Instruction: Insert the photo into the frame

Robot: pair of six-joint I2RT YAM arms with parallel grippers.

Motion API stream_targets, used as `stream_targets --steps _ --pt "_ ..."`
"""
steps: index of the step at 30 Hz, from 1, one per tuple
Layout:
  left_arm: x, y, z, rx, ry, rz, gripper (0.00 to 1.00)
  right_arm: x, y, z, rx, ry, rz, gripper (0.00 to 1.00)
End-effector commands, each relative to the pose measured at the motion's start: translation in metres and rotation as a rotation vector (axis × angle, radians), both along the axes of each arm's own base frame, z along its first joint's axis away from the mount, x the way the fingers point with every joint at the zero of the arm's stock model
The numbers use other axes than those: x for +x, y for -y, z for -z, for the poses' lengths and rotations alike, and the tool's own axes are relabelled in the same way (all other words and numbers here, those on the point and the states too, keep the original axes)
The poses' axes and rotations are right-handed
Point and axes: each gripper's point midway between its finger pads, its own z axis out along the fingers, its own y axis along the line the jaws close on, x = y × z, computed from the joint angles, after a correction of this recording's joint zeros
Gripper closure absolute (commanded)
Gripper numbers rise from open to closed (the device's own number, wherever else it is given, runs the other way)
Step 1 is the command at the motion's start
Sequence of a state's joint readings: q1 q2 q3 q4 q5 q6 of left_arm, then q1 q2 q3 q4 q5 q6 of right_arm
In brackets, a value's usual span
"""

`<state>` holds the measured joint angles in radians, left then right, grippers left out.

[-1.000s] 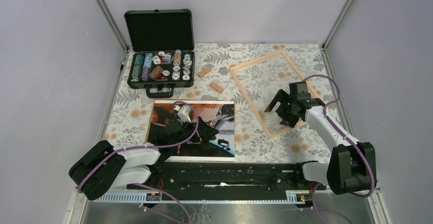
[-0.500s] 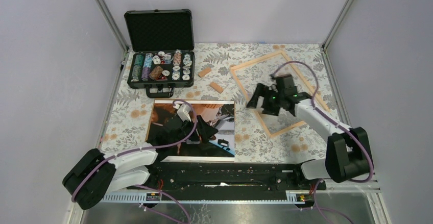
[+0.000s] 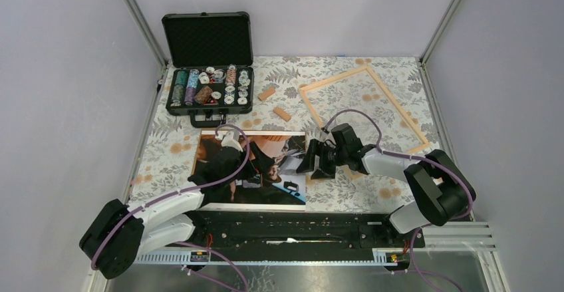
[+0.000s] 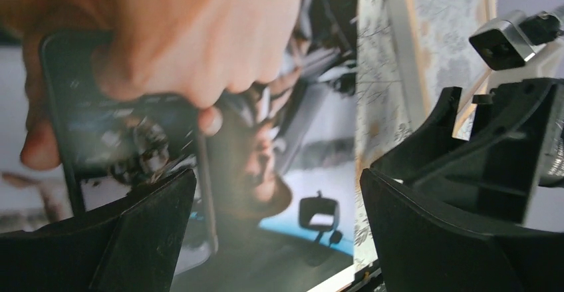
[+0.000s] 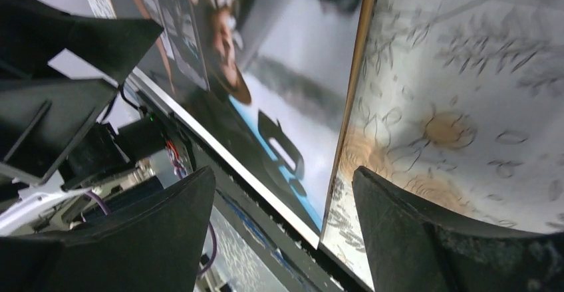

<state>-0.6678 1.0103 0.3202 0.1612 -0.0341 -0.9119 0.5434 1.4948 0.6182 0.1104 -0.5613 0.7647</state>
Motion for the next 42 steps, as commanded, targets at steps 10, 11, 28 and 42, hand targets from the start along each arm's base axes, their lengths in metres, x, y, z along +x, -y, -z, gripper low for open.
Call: stream_targets --steps 10,11,28,42 --pt "-0.011 -0.005 0.027 -0.068 -0.066 -0.048 0.01 -0.063 -0.015 0.023 0.035 -0.09 -0.089 0.28" --pt "-0.012 -0.004 0.029 -0.07 -0.071 -0.043 0.01 -0.063 -0.017 0.023 0.037 -0.094 -0.092 0.29" --pt "-0.015 -0.003 0.034 -0.087 -0.058 -0.029 0.01 -0.056 -0.04 -0.023 0.101 -0.023 -0.068 0.32" --pt "-0.018 0.0 0.032 -0.105 -0.048 -0.005 0.01 -0.043 -0.031 0.002 0.186 -0.145 0.243 0.29"
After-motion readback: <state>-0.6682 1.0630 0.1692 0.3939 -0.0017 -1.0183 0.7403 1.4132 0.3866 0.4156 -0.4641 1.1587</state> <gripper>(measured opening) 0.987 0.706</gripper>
